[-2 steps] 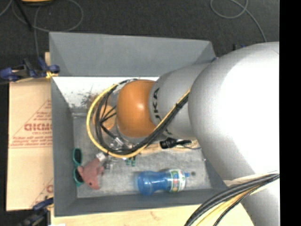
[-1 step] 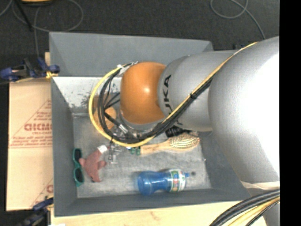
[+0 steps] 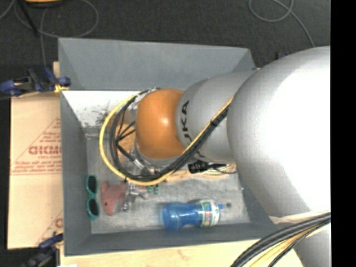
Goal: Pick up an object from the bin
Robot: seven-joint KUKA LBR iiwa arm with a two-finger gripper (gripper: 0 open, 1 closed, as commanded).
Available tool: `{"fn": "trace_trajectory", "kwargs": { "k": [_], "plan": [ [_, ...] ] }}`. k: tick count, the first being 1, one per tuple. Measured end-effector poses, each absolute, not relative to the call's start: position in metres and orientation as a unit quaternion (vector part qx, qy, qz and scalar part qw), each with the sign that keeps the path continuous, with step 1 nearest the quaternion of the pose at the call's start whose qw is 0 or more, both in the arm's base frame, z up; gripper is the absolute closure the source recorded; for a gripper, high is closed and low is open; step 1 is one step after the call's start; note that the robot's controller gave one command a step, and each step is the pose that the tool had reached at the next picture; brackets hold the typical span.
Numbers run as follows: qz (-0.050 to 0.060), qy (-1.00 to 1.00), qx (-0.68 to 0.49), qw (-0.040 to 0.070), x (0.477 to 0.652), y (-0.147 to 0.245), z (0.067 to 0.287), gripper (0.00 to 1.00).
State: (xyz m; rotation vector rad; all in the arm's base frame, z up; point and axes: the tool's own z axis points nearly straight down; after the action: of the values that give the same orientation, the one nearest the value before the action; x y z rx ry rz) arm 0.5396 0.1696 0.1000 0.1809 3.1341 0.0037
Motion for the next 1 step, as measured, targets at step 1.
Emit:
{"fn": "trace_trajectory", "kwargs": {
  "k": [1],
  "plan": [
    [0.001,0.998,0.06,0.001,0.538,0.1704,0.0934,1.0]
  ]
}}
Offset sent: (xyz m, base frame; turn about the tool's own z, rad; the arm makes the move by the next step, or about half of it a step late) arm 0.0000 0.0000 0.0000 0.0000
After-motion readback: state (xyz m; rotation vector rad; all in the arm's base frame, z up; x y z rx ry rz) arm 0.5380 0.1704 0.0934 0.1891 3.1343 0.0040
